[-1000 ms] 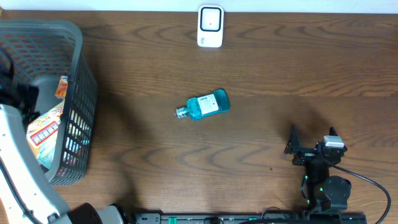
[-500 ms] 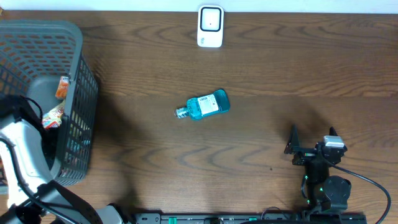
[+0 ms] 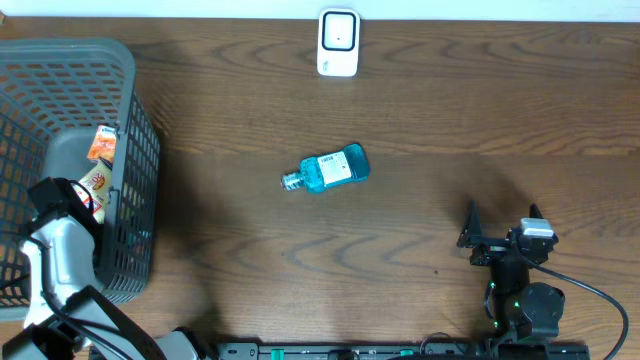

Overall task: Scan the item barcode
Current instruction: 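Reach the left gripper into the basket and grasp the red snack bar, then carry the red snack bar to the scanner and hold it there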

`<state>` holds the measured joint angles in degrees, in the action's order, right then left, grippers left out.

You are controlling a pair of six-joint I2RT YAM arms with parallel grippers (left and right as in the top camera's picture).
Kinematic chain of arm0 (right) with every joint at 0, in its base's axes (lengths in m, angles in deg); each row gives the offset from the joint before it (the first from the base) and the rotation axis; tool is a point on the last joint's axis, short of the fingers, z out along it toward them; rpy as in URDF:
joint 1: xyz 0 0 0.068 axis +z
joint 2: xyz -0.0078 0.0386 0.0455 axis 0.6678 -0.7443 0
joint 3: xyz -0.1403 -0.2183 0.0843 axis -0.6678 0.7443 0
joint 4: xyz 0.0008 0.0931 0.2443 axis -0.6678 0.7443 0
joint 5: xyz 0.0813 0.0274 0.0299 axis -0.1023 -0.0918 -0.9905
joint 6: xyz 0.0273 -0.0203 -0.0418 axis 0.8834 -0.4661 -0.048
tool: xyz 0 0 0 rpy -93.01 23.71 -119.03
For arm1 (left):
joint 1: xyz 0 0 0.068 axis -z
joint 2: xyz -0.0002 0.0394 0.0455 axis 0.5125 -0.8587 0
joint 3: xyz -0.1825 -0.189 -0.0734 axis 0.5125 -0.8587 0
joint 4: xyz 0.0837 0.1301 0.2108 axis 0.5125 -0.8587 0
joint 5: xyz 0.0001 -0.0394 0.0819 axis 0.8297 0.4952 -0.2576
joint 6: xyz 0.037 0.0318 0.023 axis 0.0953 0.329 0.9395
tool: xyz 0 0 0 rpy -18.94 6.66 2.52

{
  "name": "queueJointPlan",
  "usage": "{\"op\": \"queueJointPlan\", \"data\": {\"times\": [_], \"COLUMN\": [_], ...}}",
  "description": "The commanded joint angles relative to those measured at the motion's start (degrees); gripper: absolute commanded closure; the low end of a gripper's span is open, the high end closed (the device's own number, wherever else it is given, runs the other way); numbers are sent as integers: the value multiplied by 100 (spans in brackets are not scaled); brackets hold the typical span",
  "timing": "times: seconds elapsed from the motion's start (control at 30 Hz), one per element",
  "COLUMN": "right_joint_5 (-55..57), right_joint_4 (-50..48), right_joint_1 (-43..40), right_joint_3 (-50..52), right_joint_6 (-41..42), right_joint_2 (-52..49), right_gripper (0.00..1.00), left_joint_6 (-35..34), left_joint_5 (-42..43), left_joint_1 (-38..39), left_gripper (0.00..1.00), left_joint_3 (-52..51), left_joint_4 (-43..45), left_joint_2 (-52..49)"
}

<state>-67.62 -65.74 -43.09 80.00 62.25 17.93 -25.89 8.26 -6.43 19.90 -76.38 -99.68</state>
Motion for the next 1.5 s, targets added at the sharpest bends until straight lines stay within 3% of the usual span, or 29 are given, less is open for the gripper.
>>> {"op": "queueJointPlan", "data": {"times": [0.0, 0.03, 0.07, 0.3, 0.53, 0.7, 0.8, 1.0, 1.2, 1.47], "right_joint_5": [4, 4, 4, 4, 4, 4, 4, 4, 4, 4], "right_joint_4": [9, 9, 9, 9, 9, 9, 11, 9, 9, 9], "right_joint_1": [50, 50, 50, 50, 50, 50, 50, 50, 50, 50], "right_joint_3": [13, 13, 13, 13, 13, 13, 13, 13, 13, 13], "right_joint_6": [-28, -28, -28, -28, -28, -28, -28, -28, -28, -28], "right_joint_2": [31, 31, 31, 31, 31, 31, 31, 31, 31, 31], "right_gripper": [1, 1, 1, 1, 1, 1, 1, 1, 1, 1], "left_joint_6": [-46, 11, 105, 424, 640, 638, 636, 638, 1038, 3060], "left_joint_5": [-118, -118, -118, -101, 225, 553, 1082, 3248, 4843, 4942], "left_joint_1": [-33, -33, -33, -33, -33, -33, -31, 157, 1408, 4197], "left_gripper": [71, 85, 92, 93, 93, 92, 93, 93, 93, 93], "left_joint_3": [-457, -459, -457, -7, 1510, 2483, 2721, 2726, 2726, 2599], "left_joint_4": [-131, -136, -129, -319, -802, -625, -275, 927, 2286, 2417], "left_joint_2": [-181, -181, -175, 127, 999, 1700, 2118, 2750, 2800, 2479]}}
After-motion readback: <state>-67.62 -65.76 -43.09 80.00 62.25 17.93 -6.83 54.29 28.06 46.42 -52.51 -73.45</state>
